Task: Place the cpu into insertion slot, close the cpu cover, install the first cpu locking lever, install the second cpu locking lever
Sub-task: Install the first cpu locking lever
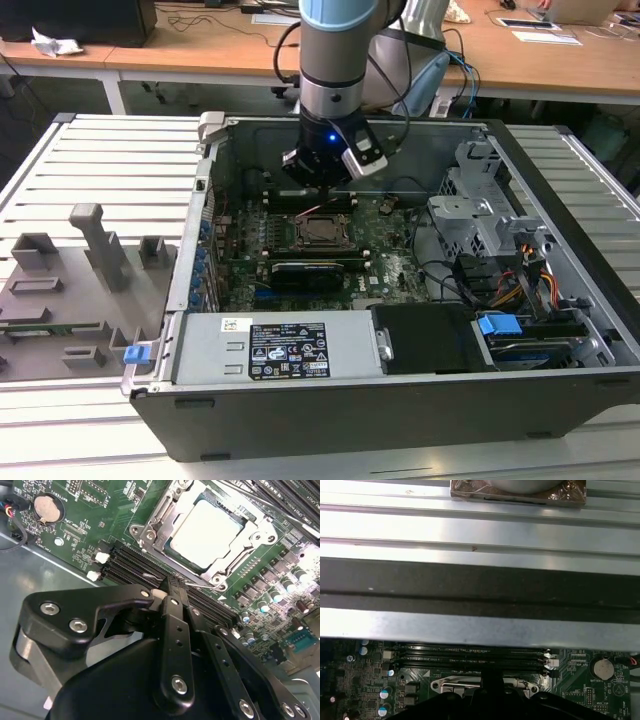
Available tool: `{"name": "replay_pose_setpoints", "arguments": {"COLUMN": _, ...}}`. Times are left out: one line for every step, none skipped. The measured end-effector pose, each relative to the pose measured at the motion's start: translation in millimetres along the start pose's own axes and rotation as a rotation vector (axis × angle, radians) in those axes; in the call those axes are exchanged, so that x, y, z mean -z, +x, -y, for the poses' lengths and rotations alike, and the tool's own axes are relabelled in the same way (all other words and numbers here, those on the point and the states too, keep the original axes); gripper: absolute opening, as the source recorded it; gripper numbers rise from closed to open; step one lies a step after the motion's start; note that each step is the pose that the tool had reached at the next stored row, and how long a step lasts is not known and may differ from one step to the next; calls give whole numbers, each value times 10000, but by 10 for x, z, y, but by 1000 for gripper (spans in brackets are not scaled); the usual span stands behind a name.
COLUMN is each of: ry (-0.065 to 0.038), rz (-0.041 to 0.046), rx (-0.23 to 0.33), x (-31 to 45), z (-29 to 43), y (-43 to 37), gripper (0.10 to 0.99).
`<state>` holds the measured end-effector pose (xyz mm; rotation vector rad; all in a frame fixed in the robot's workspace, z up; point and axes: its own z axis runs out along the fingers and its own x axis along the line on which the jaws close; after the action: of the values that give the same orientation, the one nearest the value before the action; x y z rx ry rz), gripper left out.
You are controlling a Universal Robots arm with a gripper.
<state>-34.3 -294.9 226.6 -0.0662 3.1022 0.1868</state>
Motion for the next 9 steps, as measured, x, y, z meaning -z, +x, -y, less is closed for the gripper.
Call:
{"name": "replay_pose_setpoints", "arguments": {"ry": 0, "rz": 1, "rx": 0, "x": -1, "z": 0, "y": -4, "gripper": 106}}
{"name": "replay_pose_setpoints", "arguments": {"ry": 0, "rz": 0, "rx": 0, "x": -2, "z": 1, "y": -9, "gripper": 106}}
{"name": "replay_pose_setpoints", "arguments": {"ry": -1, "rz": 0, "rx": 0, "x": -4, "z": 1, "y": -15, "gripper": 106}}
{"name": "replay_pose_setpoints", "arguments": {"ry": -1, "rz": 0, "rx": 1, "x": -5, "z": 2, "y": -22, "gripper": 106}}
{"name": "replay_pose_setpoints", "arguments": {"ry": -1, "rz": 1, "rx": 0, "x": -6, "z": 2, "y": -29, "gripper": 106}}
{"name": "replay_pose_setpoints", "arguments": {"ry": -1, "rz": 1, "rx": 0, "x": -6, "z": 2, "y": -34, "gripper": 106}}
{"name": "replay_pose_setpoints", "arguments": {"ry": -1, "rz": 1, "rx": 1, "x": -7, "z": 3, "y": -39, "gripper": 106}}
{"name": "replay_pose_setpoints", "arguments": {"ry": 0, "rz": 1, "rx": 1, "x": -7, "z": 3, "y": -43, "gripper": 106}}
{"name": "replay_pose_setpoints", "arguments": {"ry": 1, "rz": 0, "rx": 0, "x": -8, "z": 3, "y": -51, "gripper": 106}}
